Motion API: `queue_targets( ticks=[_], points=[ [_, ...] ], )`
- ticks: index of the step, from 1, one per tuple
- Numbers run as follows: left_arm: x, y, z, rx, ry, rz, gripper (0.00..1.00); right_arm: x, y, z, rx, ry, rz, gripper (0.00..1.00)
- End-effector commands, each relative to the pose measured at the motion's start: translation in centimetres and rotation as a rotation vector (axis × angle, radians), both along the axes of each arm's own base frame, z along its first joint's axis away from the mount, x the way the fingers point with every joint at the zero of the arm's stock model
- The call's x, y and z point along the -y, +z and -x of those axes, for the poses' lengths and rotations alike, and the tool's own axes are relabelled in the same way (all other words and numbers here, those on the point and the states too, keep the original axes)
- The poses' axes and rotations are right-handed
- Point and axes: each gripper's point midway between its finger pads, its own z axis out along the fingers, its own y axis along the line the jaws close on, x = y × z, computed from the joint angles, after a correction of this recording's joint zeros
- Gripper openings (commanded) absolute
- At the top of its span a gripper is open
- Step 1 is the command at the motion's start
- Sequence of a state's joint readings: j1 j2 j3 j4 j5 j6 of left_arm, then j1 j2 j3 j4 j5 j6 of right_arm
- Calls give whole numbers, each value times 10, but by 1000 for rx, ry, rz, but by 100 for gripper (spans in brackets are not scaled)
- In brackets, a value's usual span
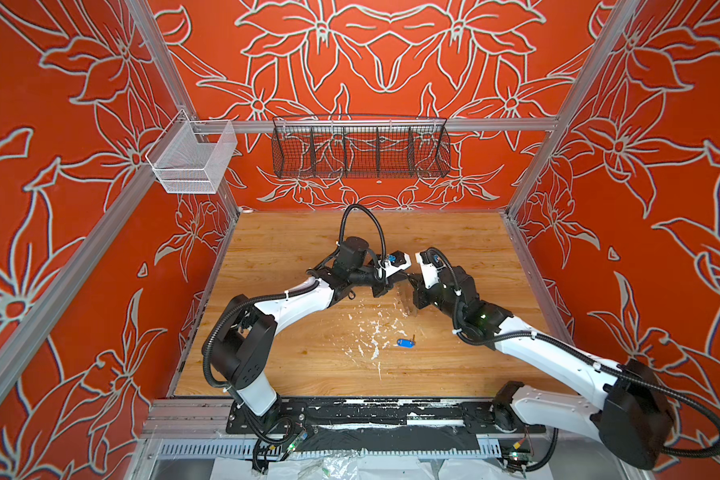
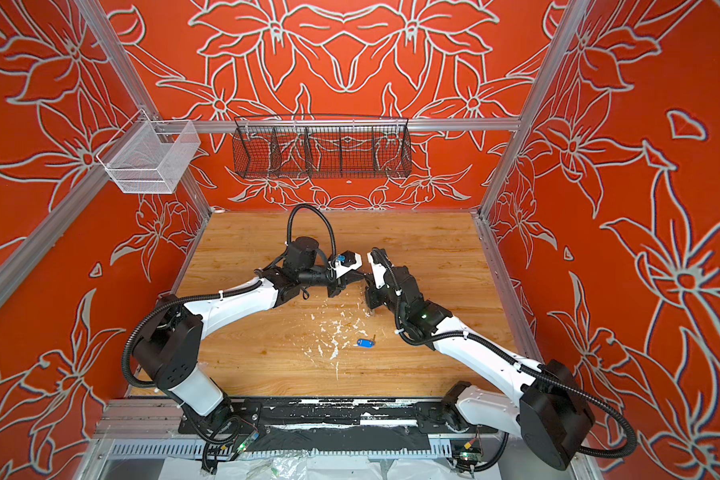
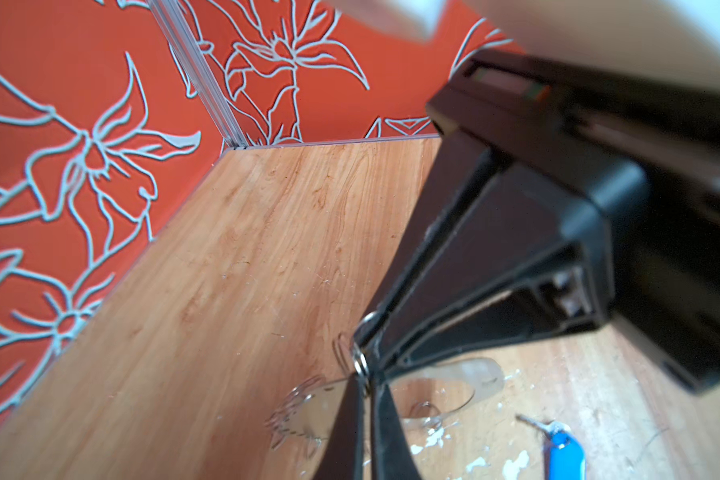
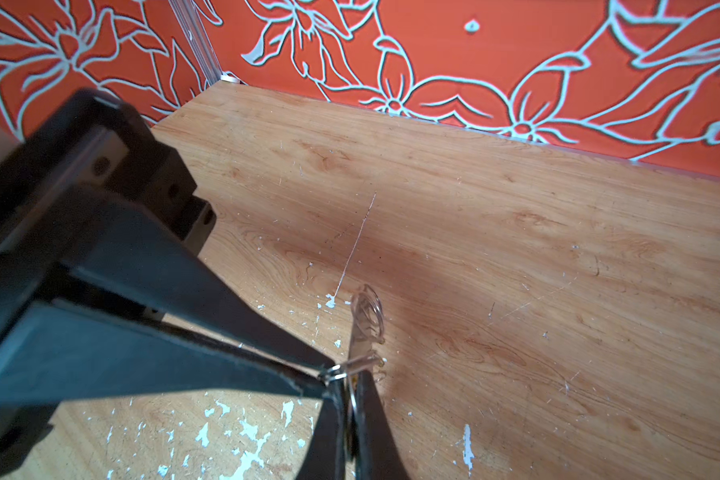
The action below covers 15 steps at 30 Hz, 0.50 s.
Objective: Put the keys on the keyring
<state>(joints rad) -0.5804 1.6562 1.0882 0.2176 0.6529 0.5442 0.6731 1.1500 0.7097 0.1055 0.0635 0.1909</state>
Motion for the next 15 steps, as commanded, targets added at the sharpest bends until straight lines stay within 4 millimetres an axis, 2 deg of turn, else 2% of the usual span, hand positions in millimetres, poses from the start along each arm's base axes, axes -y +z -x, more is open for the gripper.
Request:
queue_targets(
  ticks=[1,7,15],
  points=[
    [6,11,5,31,-44,19,0,-16,27,0,48,52,-70,0],
    [2,12,1,45,-13,38,0,-7,22,-5,42,-6,-80,0],
    [-8,19,10,108,-15,105,0,6,7,-19,-47,-5,-238,0]
  ],
)
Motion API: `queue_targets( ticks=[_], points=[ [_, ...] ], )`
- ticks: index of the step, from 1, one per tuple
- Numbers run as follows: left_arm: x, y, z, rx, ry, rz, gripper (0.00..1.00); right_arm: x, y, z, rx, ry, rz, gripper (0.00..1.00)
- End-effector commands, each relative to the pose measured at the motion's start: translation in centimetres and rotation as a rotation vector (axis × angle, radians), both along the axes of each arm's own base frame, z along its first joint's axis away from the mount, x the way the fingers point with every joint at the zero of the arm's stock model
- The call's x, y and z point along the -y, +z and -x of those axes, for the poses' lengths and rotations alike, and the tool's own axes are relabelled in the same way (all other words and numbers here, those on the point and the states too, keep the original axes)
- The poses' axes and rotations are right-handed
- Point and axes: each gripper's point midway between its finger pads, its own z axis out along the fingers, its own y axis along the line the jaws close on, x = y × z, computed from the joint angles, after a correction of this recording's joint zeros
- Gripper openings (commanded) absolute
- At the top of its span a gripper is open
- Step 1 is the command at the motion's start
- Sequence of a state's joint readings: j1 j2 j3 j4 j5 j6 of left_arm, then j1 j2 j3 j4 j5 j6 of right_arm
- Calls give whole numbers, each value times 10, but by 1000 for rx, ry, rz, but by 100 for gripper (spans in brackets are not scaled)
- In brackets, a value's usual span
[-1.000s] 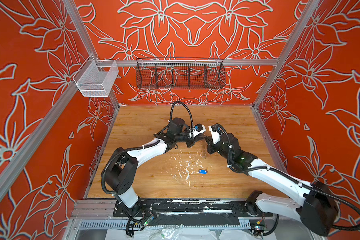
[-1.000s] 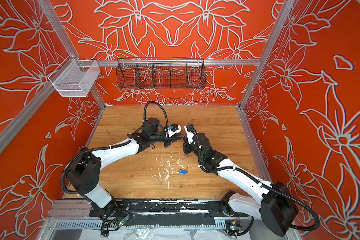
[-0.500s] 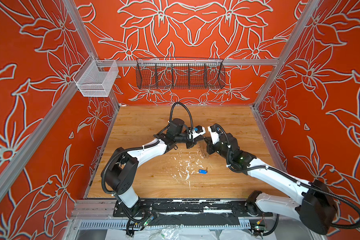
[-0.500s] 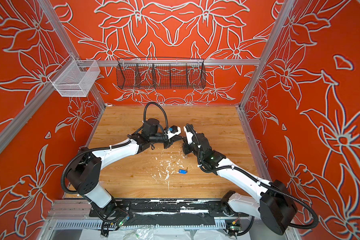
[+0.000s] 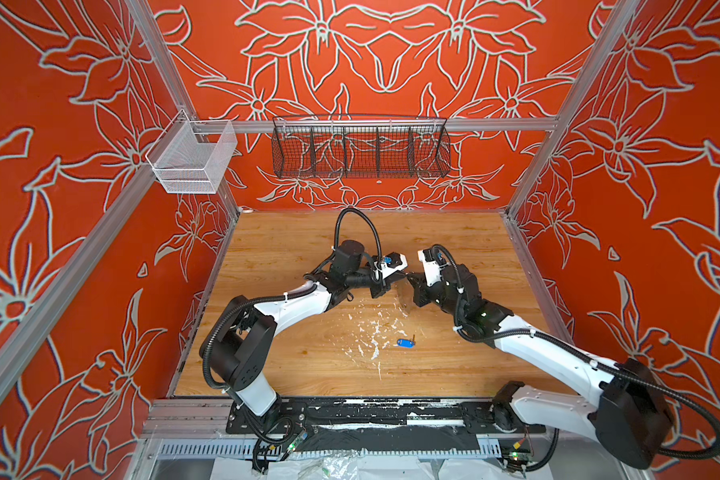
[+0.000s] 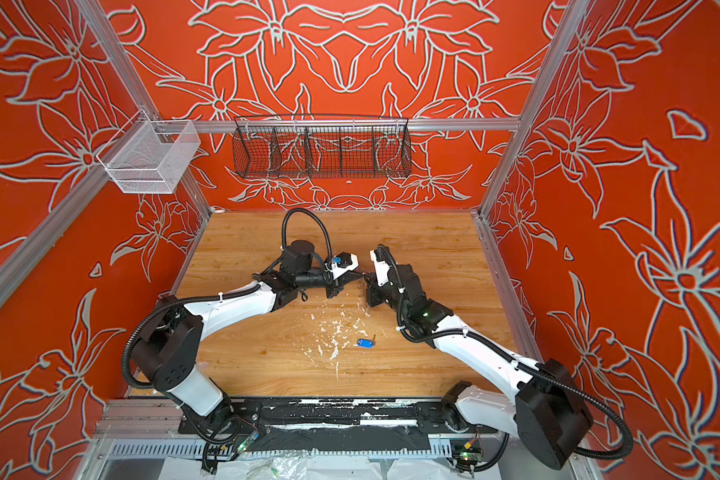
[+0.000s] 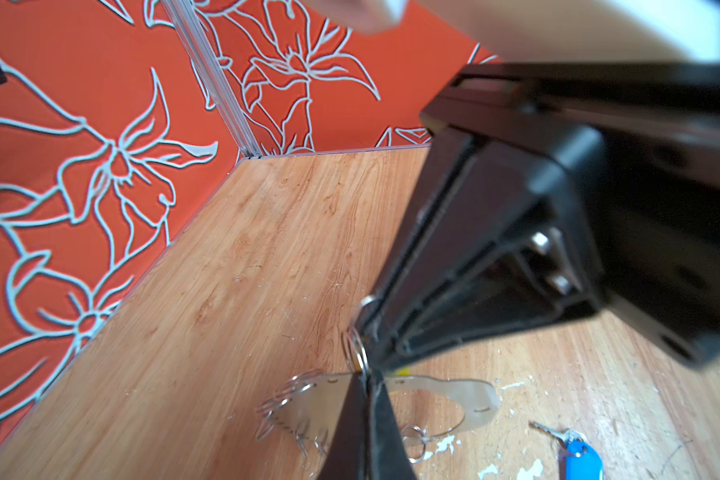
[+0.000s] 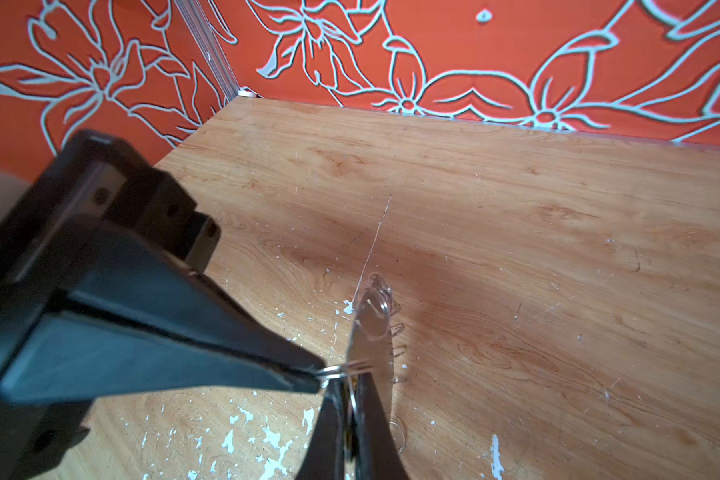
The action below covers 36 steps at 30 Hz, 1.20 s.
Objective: Put the keys on the keyring
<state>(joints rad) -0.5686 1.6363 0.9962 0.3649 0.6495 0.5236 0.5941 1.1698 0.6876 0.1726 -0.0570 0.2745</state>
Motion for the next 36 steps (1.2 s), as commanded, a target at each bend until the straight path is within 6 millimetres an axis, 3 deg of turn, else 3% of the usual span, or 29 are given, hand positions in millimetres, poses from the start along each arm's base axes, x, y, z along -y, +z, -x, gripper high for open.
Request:
queue_targets(
  ticks=[1,12,17,22,27,31,36],
  points=[
    [-1,21,12,70,-42,64,0,3,9,-11,-5,-9,-129,0],
    [-4,21,20,128,-58,116,0,0,-4,-18,-82,9,-198,0],
    [-3,18,14,106,-48,105,0,-6,8,-11,-52,69,-207,0],
    [0,17,6,67,-31,83,15,-5,19,-5,0,71,-167,0],
    [-1,15,1,54,-9,49,17,-9,21,0,41,77,-83,0],
    [-3,7,-3,28,16,29,17,-13,12,3,48,72,37,0],
    [-12,-9,-1,5,50,23,17,-16,-4,7,27,90,69,0]
  ],
)
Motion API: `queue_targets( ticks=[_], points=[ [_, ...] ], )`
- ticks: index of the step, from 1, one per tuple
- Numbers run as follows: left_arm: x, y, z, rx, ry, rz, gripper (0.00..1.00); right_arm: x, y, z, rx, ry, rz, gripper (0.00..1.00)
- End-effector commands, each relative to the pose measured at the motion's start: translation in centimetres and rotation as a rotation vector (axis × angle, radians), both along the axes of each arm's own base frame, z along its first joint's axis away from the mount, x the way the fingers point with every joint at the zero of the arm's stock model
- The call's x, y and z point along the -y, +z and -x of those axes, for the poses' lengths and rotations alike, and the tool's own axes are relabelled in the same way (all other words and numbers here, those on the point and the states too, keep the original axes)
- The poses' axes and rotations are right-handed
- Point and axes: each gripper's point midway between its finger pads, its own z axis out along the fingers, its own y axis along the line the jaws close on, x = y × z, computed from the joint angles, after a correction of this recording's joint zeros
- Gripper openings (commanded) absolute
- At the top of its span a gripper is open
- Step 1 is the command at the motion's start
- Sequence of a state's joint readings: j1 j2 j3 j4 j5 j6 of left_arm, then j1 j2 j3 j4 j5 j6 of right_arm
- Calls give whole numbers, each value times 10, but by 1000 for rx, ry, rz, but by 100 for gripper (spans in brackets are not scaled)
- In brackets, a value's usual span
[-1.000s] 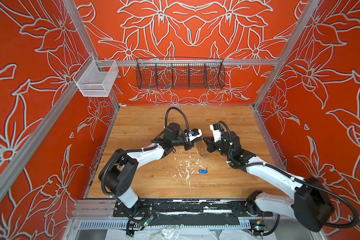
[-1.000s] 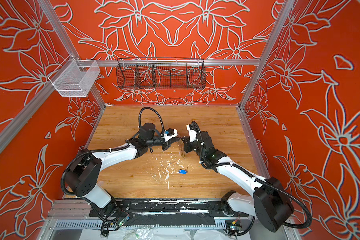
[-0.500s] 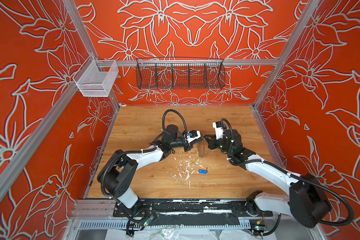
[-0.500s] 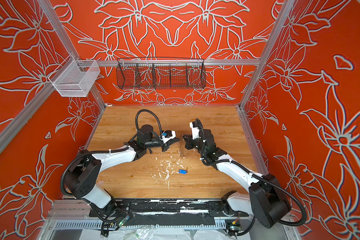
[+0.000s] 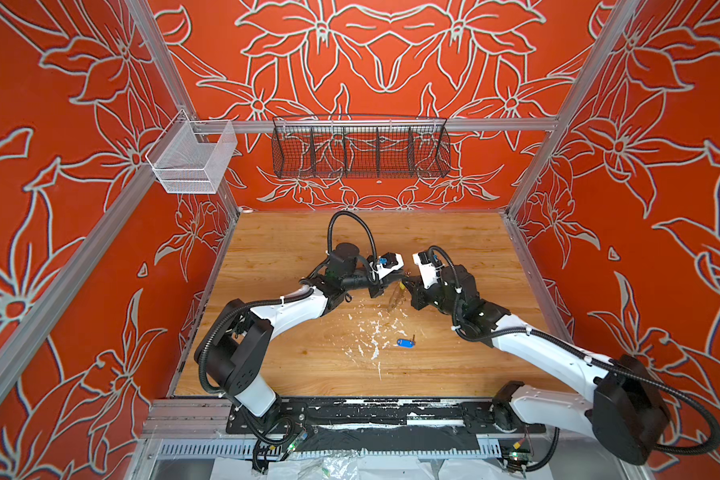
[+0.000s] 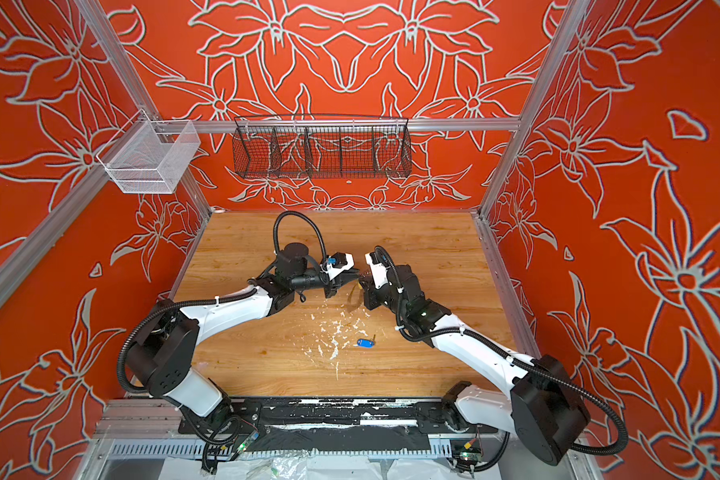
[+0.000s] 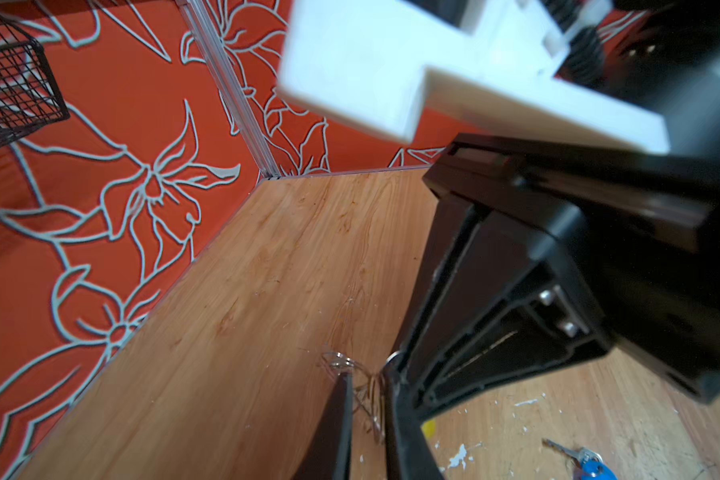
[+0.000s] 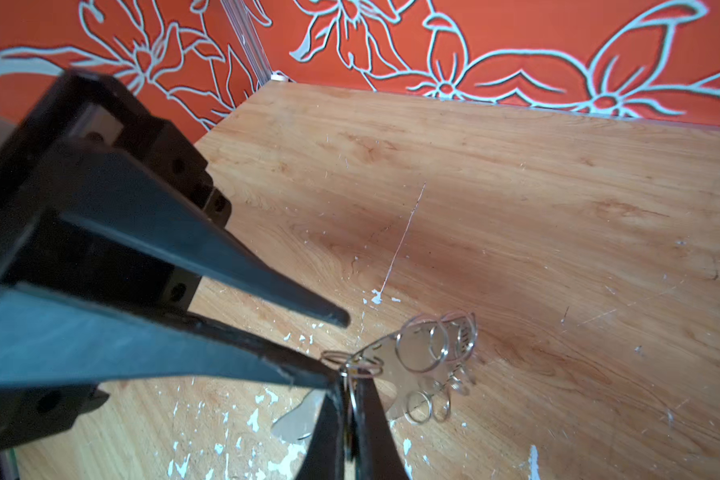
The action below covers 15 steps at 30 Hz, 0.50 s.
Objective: Put the keys on the keyring
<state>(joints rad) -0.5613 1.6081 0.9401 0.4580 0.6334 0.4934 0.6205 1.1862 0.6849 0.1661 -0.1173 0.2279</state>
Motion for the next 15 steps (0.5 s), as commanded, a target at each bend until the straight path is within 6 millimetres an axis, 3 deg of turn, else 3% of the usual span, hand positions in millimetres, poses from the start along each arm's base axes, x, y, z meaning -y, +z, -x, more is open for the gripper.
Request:
queue_targets(
  ticks=[1,8,15],
  points=[
    [-7,-18,1,-34,13,-22,17,0,3,-6,36,-9,40,0],
    [-14,-20,12,-45,1,-38,17,-2,0,-8,38,-2,46,0],
    [-12,-17,6,-49,10,-36,17,-11,3,-2,37,53,57,0]
  ],
)
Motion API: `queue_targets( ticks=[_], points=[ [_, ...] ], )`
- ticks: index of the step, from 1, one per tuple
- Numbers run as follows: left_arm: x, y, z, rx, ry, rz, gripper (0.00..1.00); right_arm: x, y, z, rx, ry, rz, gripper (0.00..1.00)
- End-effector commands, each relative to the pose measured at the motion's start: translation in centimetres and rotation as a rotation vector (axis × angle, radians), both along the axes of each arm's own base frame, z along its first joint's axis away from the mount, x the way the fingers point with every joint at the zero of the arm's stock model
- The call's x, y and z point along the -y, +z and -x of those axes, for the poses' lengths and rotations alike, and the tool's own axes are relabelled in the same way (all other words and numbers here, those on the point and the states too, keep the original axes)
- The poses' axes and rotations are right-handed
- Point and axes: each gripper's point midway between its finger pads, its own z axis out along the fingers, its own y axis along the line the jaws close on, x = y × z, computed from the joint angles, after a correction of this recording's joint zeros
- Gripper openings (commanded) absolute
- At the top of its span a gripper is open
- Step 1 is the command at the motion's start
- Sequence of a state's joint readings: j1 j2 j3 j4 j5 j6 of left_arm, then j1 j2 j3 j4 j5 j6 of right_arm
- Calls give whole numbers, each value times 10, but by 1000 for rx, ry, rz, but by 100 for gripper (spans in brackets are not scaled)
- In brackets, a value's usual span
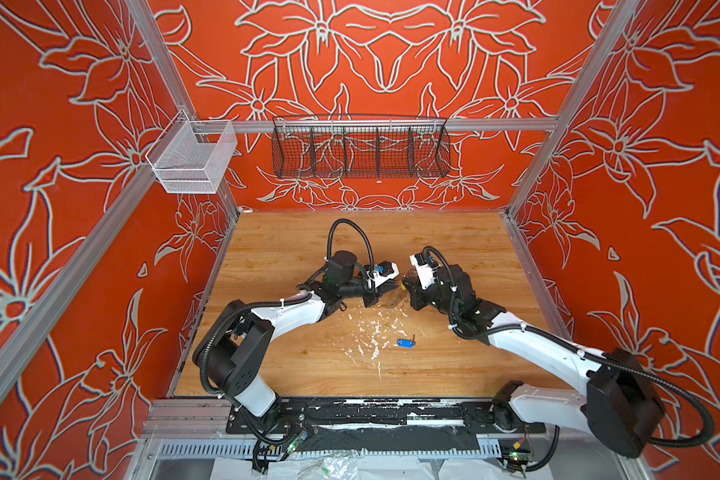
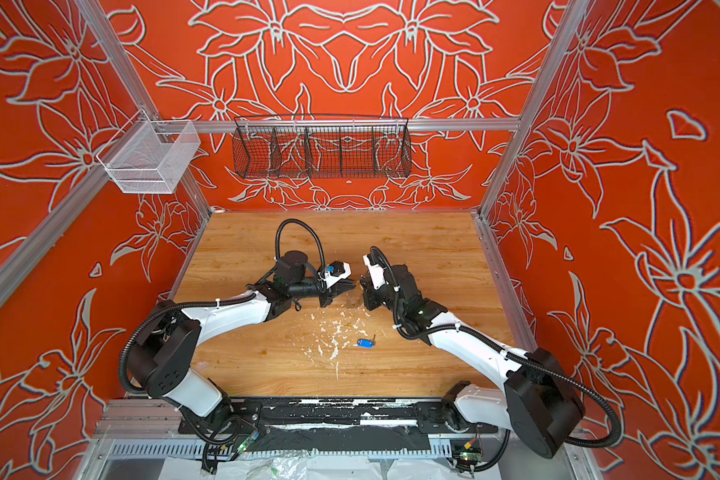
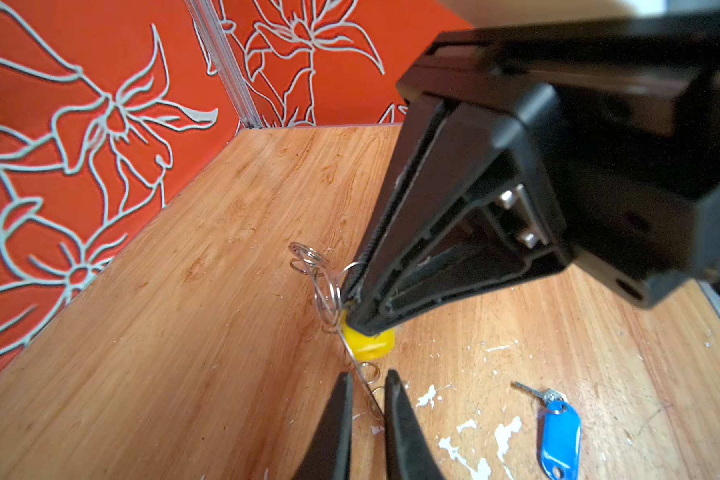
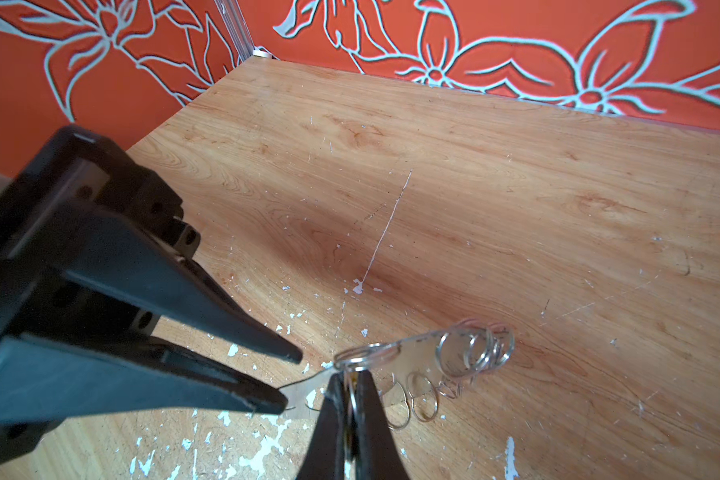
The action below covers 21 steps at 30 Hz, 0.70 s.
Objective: Put the keys on the keyring
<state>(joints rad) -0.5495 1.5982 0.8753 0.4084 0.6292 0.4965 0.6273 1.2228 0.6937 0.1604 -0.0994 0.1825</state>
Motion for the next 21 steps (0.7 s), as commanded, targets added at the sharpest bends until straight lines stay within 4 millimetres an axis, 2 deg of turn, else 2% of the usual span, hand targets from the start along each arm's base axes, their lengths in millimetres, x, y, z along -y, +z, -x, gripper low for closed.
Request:
queue_targets(
  ticks=[1,12,21],
  points=[
    [1,16,-5,39,-1,21,17,-9,15,3,35,50,2,0],
    [5,29,-12,70,-7,22,17,-10,19,10,55,82,2,0],
    [7,27,-10,68,-32,16,17,-10,29,15,71,95,-22,0]
  ],
)
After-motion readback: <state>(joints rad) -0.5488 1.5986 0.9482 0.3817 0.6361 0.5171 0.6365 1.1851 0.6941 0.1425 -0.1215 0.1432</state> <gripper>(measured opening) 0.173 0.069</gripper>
